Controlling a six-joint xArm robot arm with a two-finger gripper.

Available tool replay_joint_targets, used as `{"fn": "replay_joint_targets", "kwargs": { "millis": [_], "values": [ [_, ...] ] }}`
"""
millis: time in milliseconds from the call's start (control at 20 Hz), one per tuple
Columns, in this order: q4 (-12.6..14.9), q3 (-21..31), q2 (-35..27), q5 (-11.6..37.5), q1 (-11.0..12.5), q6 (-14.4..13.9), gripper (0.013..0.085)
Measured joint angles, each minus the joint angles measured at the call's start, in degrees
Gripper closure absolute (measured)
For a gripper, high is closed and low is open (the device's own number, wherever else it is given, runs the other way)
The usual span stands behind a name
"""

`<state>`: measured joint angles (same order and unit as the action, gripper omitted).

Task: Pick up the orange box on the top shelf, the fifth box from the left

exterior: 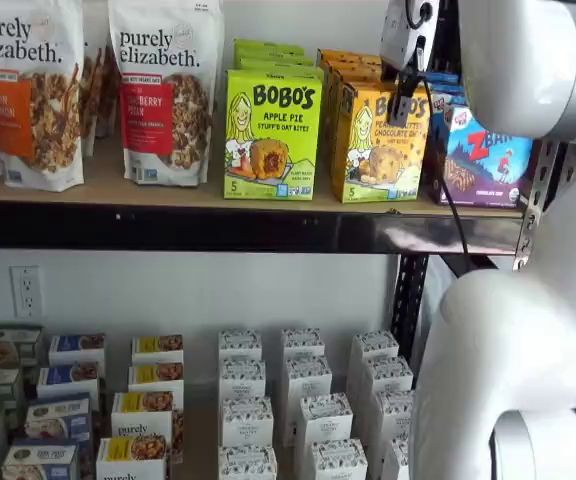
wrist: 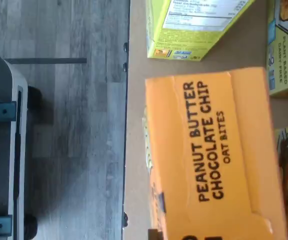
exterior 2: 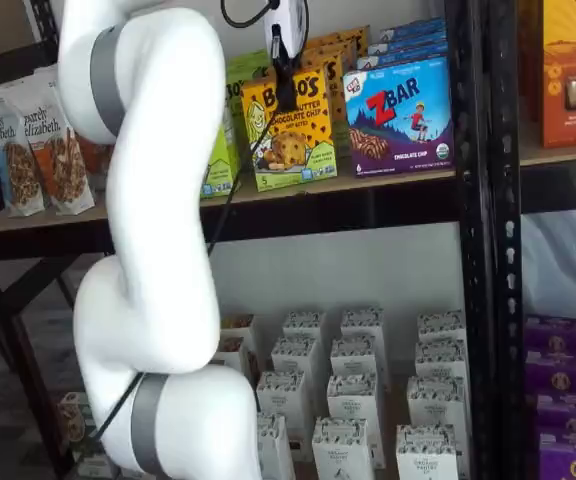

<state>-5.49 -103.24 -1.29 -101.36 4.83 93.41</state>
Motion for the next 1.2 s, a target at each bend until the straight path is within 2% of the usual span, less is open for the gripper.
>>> {"fn": "replay_joint_targets", "kwargs": {
  "millis": [150, 200, 250, 350, 1200],
  "values": [
    [-0.05, -0.15, -0.08, -0.26, -0.01, -0.03, 0.049],
    [-0.13, -0.25, -0.14, -0.52, -0.01, -0.06, 0.053],
    [-0.15, -0.2, -0.1, -0.55, -0.03, -0.08, 0.053],
    [-0.13, 0.06, 0.09, -0.45, -0.07, -0.11, 0.061],
    [-0.25, 3.15, 3.7, 0.41, -0.22, -0.32, 0.061]
  ]
}}
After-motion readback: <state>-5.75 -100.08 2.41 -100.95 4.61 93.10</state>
